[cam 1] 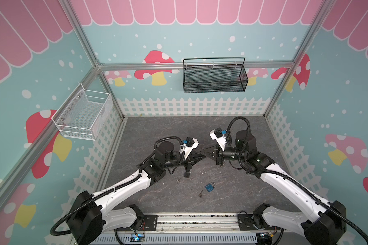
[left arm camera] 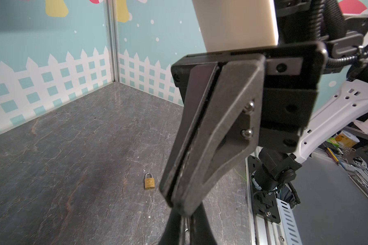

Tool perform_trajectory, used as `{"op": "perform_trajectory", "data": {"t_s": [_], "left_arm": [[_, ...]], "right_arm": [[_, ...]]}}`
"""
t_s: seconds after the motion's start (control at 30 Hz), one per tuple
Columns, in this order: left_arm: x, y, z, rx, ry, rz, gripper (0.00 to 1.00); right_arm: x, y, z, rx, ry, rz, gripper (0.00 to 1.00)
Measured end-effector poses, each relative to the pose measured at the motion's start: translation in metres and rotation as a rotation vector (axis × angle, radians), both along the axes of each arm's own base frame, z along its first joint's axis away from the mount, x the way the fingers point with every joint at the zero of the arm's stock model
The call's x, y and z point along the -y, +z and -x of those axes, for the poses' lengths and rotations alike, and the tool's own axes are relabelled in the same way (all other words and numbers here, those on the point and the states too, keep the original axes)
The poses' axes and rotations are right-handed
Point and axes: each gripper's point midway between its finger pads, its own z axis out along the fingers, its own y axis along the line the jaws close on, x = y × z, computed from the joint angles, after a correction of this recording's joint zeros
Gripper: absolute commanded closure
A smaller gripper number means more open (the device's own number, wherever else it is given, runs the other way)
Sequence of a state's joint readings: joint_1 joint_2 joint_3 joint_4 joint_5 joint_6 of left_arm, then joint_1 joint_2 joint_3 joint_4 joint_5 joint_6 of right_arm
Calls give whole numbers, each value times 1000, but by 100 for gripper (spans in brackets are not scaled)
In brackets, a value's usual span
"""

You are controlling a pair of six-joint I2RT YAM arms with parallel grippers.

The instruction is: Unlock with the key

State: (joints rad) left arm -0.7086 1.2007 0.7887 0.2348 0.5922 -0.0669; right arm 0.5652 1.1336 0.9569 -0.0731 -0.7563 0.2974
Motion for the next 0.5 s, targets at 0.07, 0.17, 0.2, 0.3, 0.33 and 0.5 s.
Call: {"op": "perform_trajectory", "data": {"t_s": [0.07,0.17,0.2,0.3,0.33,0.5], "left_arm": [[0,2,0,-1,2,8,95],[1,7,-1,12,3,25,72],[0,9,-2,11,8,31,67],[-1,13,-3,7,16,45,60],[-3,13,-2,6,22,51,60],[-17,6,2,-34,86,105,48]], "right_arm": [[1,3,0,2,-5,-6,100],[2,8,0,-4,-20,-20,100],[2,9,1,-9,-22,-26,100],[3,15,0,-31,-44,-49,100],[5,18,-3,-40,-64,-58,100],[9,25,-17,-99,-170,-99,100]]}}
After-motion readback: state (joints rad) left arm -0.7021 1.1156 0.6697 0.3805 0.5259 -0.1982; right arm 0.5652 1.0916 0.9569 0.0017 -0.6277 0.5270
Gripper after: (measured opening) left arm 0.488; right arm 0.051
